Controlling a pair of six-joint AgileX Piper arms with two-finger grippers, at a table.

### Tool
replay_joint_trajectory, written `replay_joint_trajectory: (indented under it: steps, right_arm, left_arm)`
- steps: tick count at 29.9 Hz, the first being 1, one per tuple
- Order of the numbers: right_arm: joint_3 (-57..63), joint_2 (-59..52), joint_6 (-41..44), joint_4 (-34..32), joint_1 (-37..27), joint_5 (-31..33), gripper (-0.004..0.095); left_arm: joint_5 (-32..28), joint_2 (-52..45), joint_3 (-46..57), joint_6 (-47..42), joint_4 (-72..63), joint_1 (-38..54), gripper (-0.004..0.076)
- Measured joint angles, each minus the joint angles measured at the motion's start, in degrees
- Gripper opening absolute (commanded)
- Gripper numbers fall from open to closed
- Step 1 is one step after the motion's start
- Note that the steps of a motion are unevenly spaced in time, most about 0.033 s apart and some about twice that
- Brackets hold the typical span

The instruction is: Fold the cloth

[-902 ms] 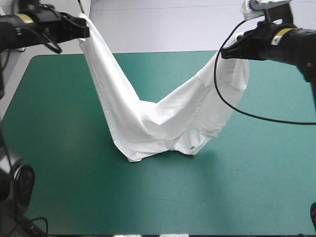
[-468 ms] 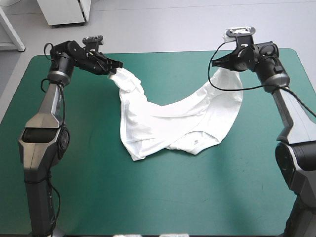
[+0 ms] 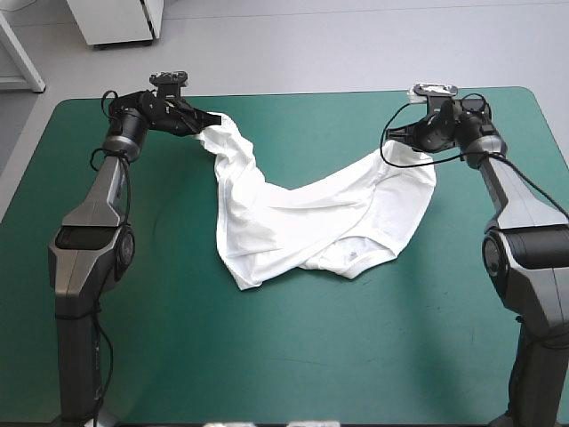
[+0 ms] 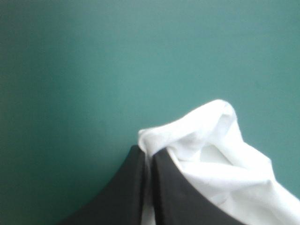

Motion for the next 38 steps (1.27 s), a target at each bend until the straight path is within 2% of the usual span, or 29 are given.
replay_joint_trajectory:
  steps: [2,5,6,8,10,14,20,29,33,38]
  right_arm:
    - [0.0,0.2,-0.6,1.4,0.0,0.1,0.0211]
    - [-0.9,0.4,-3.7,5.0,0.0,2.3,0.0442]
    - [-1.7,0.4,-4.6,6.0,0.0,3.4,0.0492]
    - [-3.6,0.4,-5.7,7.0,0.0,5.8,0.0551]
    - [-6.3,0.4,-6.1,7.1,0.0,8.8,0.0543]
    - [-13.5,0.4,-6.4,5.9,0.0,16.6,0.0512]
    - [-20.1,0.0,-4.6,3.1,0.0,25.5,0.0513]
    - [-13.7,-10.3,-3.6,4.6,0.0,27.0,0.0509]
    - [-9.3,-15.8,-3.5,4.4,0.0,27.4,0.0509]
    - [-7.7,-16.8,-3.5,4.6,0.0,27.4,0.0506]
  left_arm:
    - [0.1,0.4,0.0,0.0,0.5,0.0,0.0090]
    - [0.6,0.5,0.0,1.4,0.9,0.0,0.0302]
    - [0.7,0.5,0.0,2.2,0.9,0.0,0.0368]
    - [1.0,0.1,0.0,3.1,1.0,0.0,0.0505]
    - [1.2,-0.7,-0.1,3.1,1.7,0.0,0.0560]
    - [4.0,-2.7,-2.5,0.5,5.9,0.0,0.0535]
    - [15.1,-4.3,-8.9,-1.6,12.2,0.0,0.0507]
    - [22.6,-9.1,-10.9,-3.1,11.0,0.0,0.0506]
    - [22.1,-10.4,-11.3,-3.2,10.1,-0.1,0.0506]
    - [22.2,-7.4,-11.4,-3.2,10.0,-0.6,0.0480]
